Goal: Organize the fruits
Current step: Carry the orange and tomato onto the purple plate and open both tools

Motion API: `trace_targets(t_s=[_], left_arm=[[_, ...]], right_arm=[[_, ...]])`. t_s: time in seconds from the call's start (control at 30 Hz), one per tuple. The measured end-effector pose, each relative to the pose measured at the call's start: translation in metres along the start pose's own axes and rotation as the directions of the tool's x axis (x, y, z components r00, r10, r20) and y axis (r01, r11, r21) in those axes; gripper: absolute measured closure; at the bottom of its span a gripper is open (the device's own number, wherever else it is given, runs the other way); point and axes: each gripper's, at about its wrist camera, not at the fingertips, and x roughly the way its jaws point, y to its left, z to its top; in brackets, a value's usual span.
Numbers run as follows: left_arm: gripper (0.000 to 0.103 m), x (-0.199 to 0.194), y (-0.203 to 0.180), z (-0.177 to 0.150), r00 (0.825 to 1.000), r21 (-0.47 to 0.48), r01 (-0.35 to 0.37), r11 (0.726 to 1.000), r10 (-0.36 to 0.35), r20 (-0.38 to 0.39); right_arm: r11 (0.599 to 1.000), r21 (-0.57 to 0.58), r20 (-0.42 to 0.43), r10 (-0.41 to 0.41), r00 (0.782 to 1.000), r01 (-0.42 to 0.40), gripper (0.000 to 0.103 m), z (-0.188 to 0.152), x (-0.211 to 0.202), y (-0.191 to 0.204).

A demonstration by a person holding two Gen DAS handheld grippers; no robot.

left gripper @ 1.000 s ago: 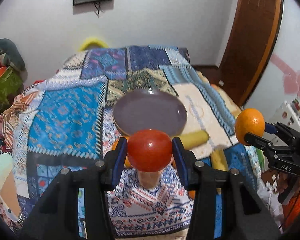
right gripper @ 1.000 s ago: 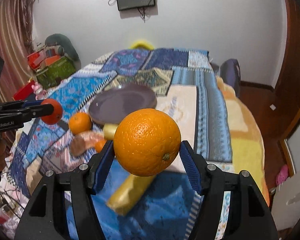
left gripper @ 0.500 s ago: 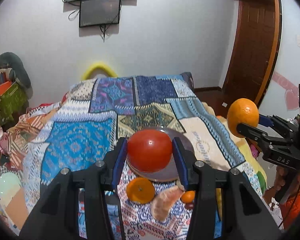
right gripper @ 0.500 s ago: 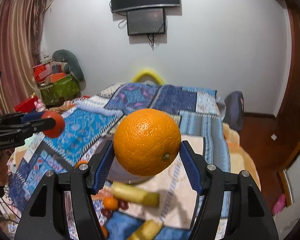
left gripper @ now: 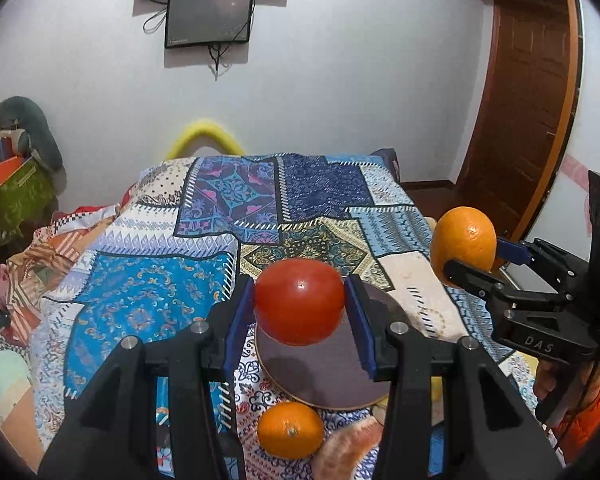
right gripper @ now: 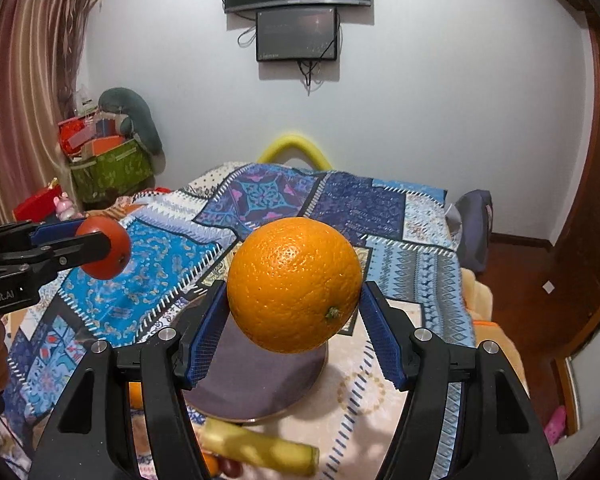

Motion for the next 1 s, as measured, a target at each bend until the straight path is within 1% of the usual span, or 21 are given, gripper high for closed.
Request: trace_targets(t_s=[0.17,0.33,0.5,0.67,0.8,0.9,1.0], left_arm=[[0.057,0.028,0.007,-0.003,0.999,-0.012,-0.011,1.000,0.011,-0.031],[0.057,0.057,0.014,-0.008,0.998,-0.026,-0.005,1.000,0.003,-0.069],[0.057,0.086,0.016,-0.015,0.992,-0.013,-0.007,1.000,0.006,-0.130],[0.057,0.116,0.021,-0.022,0.979,-0.023,-0.003,1.000,-0.002,-0.202],[0.057,0.130,0.028,-0.026,0.971,-0.053,0.009,0.999,-0.022,-0.240],[0.057,0.137,0.030,-0.026,0.969,-0.063,0.010,0.998,-0.026,-0.247],[0.057,0.144,0.030,-0.028,0.962,-0.066,0.010,0.998,-0.028,-0.271]], right_arm=[[1.000,-0.002,-0.044,0.003,0.999,-0.003,0.040,-0.001,0.027,-0.002],[1.000,-0.019,-0.082,-0.006,0.997,0.004,0.040,-0.004,0.052,-0.004],[1.000,-0.027,-0.130,-0.013,0.991,0.010,0.040,-0.008,0.077,-0.007],[0.999,-0.033,-0.222,0.002,0.975,-0.010,0.040,-0.016,0.108,-0.010],[0.999,-0.039,-0.300,0.007,0.954,-0.020,0.040,-0.025,0.127,-0.012],[0.998,-0.047,-0.323,0.024,0.946,-0.041,0.040,-0.027,0.135,-0.012],[0.997,-0.064,-0.328,0.020,0.945,-0.044,0.040,-0.027,0.136,-0.009]])
